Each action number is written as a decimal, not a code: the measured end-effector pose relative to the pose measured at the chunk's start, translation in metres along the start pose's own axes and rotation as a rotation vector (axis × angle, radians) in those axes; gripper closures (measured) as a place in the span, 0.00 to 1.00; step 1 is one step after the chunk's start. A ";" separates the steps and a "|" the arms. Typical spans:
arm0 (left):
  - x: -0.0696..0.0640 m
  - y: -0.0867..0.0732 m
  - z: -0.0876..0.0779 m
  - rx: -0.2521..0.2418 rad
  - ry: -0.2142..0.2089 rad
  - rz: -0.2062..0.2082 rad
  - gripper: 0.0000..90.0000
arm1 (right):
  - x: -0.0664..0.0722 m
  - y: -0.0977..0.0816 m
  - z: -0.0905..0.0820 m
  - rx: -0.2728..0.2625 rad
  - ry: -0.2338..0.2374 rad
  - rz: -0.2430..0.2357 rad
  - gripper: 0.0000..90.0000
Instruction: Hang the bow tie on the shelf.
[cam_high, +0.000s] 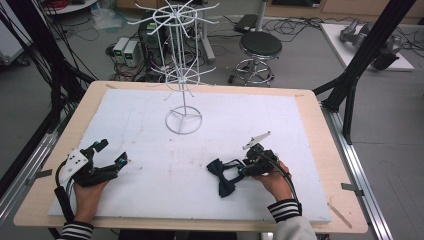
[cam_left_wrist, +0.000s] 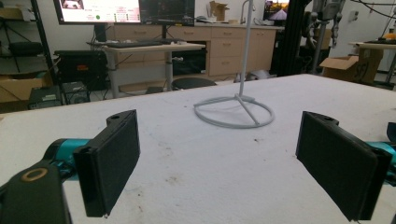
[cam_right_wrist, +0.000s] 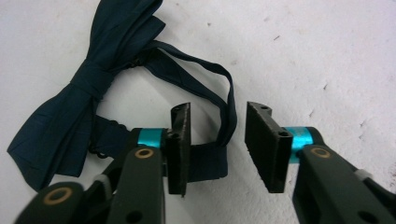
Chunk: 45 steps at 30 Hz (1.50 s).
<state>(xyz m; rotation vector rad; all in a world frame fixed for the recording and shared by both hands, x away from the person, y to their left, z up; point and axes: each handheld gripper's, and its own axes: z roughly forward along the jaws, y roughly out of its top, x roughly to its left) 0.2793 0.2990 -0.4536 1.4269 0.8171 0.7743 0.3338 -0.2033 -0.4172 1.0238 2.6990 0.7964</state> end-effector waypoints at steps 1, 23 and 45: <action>0.000 0.000 0.000 0.000 -0.001 0.000 0.16 | 0.000 0.000 0.000 0.000 0.003 0.000 0.70; 0.000 0.000 0.000 -0.001 0.000 -0.003 0.16 | -0.001 0.004 0.005 0.032 0.007 0.046 0.93; 0.001 0.000 0.000 0.002 -0.003 -0.006 0.16 | 0.003 0.006 -0.006 -0.095 -0.028 0.019 0.98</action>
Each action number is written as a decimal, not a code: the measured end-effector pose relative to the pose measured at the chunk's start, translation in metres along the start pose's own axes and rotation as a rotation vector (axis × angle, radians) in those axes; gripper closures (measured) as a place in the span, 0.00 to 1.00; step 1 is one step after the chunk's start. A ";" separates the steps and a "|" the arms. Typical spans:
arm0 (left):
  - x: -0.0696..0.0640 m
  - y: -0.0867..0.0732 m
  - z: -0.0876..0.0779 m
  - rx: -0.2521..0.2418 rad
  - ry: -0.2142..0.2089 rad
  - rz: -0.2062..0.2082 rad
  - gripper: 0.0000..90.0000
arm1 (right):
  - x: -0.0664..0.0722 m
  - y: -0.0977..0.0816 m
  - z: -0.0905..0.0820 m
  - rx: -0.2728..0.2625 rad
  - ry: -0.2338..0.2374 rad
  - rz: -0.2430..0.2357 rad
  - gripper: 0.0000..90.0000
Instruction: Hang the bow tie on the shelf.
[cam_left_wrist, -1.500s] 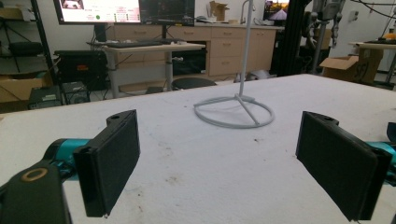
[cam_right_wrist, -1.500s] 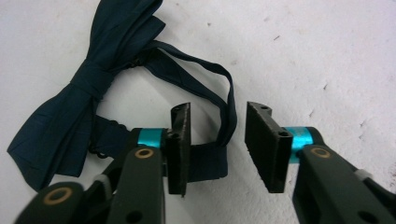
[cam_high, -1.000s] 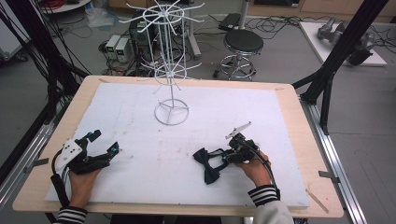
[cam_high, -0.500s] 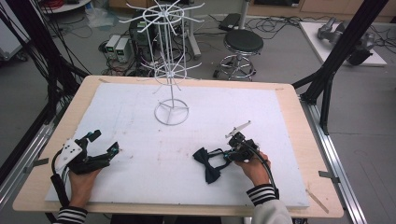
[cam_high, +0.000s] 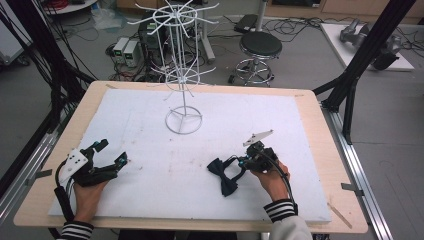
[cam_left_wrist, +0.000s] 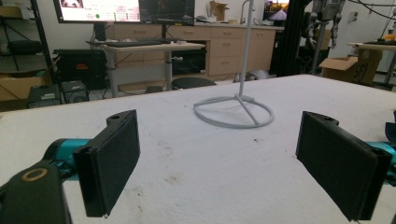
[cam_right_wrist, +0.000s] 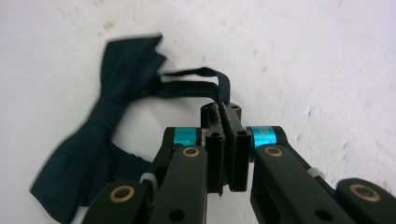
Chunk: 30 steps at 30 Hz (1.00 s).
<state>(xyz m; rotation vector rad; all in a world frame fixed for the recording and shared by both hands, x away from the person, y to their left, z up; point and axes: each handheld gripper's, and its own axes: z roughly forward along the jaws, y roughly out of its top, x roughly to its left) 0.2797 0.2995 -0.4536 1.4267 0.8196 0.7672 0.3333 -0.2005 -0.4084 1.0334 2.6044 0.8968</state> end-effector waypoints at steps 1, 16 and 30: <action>0.000 0.000 0.000 0.000 0.000 0.000 0.16 | 0.001 0.000 -0.001 -0.010 -0.001 0.001 0.98; 0.000 0.000 0.000 -0.003 0.002 0.001 0.16 | 0.008 0.007 -0.019 -0.223 -0.017 -0.057 0.98; 0.000 0.000 0.000 -0.003 0.002 0.001 0.16 | 0.020 0.018 -0.031 -0.390 -0.011 -0.089 0.98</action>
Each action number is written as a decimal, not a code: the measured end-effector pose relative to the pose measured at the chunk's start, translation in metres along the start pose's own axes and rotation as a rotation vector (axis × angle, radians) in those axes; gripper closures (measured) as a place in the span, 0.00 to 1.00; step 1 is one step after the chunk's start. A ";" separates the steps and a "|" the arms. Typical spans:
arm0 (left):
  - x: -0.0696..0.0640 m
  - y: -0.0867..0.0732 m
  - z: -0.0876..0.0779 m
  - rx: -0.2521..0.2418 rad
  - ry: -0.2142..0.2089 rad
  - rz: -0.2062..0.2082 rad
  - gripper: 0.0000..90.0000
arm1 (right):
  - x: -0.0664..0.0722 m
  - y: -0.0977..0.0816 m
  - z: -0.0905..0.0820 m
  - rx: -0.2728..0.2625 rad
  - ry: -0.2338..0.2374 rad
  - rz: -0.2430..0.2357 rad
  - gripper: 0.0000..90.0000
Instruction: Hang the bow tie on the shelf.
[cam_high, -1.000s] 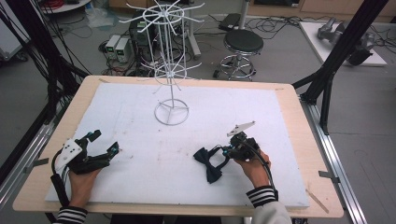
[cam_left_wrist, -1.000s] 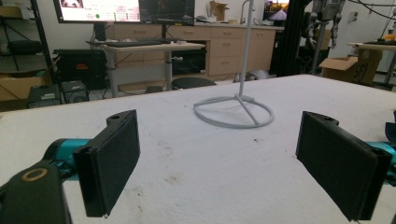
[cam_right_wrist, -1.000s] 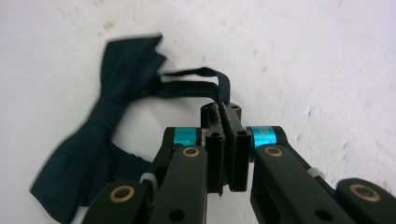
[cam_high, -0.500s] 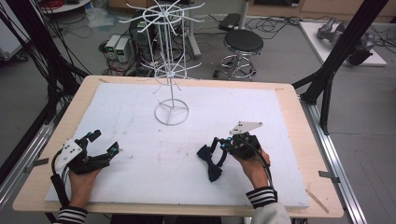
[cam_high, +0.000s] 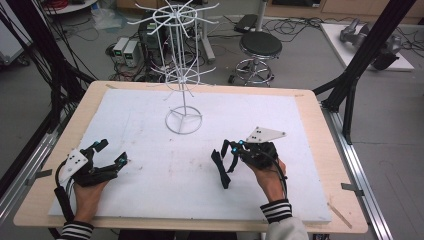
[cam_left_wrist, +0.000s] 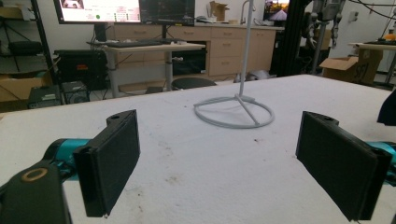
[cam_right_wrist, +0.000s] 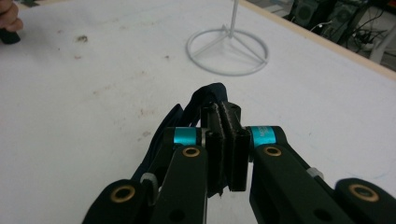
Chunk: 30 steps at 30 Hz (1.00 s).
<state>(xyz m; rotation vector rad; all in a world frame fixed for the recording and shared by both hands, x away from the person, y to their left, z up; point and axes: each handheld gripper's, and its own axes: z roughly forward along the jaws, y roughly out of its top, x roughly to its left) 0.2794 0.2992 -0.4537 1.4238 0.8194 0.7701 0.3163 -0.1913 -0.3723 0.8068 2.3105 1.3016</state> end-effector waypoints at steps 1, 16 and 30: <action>0.000 0.000 0.000 0.000 0.000 0.000 0.16 | 0.001 0.002 0.000 -0.009 -0.003 -0.002 0.98; 0.000 0.000 0.000 0.000 -0.001 0.000 0.16 | 0.009 0.028 0.001 -0.111 0.005 -0.055 0.98; 0.000 0.000 0.000 0.000 -0.003 -0.002 0.16 | 0.016 0.058 0.007 -0.180 0.015 -0.090 0.98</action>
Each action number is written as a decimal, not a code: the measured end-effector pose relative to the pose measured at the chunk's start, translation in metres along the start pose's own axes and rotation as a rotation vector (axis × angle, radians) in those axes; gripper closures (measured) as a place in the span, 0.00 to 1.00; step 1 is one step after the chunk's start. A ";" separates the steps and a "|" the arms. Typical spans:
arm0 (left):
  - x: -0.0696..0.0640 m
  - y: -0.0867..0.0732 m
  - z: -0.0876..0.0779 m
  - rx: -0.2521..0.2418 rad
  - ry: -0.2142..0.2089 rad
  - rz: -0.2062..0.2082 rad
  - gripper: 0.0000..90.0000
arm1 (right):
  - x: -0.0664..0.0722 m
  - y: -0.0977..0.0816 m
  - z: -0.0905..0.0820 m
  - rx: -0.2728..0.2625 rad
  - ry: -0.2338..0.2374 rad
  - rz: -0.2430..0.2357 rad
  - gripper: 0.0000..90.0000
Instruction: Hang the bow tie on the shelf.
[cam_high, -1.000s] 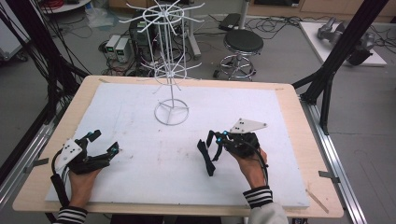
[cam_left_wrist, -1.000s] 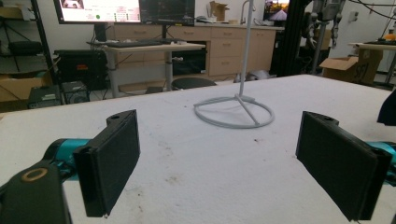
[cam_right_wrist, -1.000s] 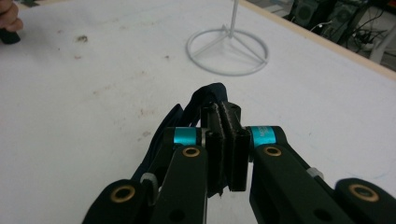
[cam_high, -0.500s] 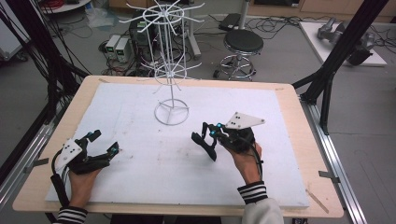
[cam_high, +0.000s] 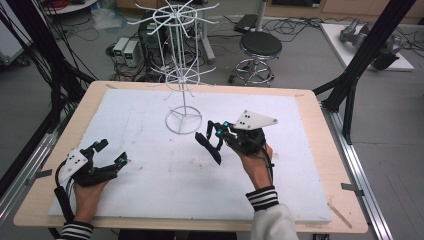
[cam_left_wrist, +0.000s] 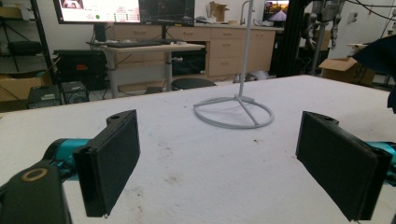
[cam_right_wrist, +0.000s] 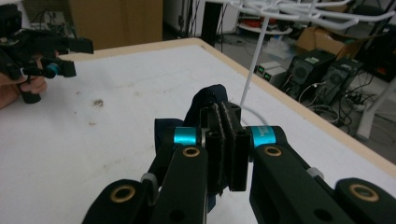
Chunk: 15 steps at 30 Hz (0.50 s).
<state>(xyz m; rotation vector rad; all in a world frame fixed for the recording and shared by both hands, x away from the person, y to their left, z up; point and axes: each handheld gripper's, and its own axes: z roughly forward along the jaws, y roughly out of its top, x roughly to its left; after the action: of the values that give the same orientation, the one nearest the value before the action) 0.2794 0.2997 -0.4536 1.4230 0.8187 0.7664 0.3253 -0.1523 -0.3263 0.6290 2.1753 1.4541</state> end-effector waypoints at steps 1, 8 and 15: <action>0.000 0.000 0.000 0.000 0.000 0.000 0.16 | 0.000 0.000 0.000 0.000 0.000 0.000 0.98; 0.000 0.000 0.000 0.000 0.000 0.000 0.16 | -0.001 0.007 0.001 -0.063 -0.025 0.015 0.98; 0.000 0.000 0.000 0.000 -0.001 0.000 0.16 | -0.003 0.020 0.004 -0.116 -0.008 0.029 0.98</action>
<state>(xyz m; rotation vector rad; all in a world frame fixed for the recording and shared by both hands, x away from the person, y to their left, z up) 0.2795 0.2998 -0.4537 1.4227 0.8181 0.7656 0.3326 -0.1443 -0.3092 0.6271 2.0669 1.5772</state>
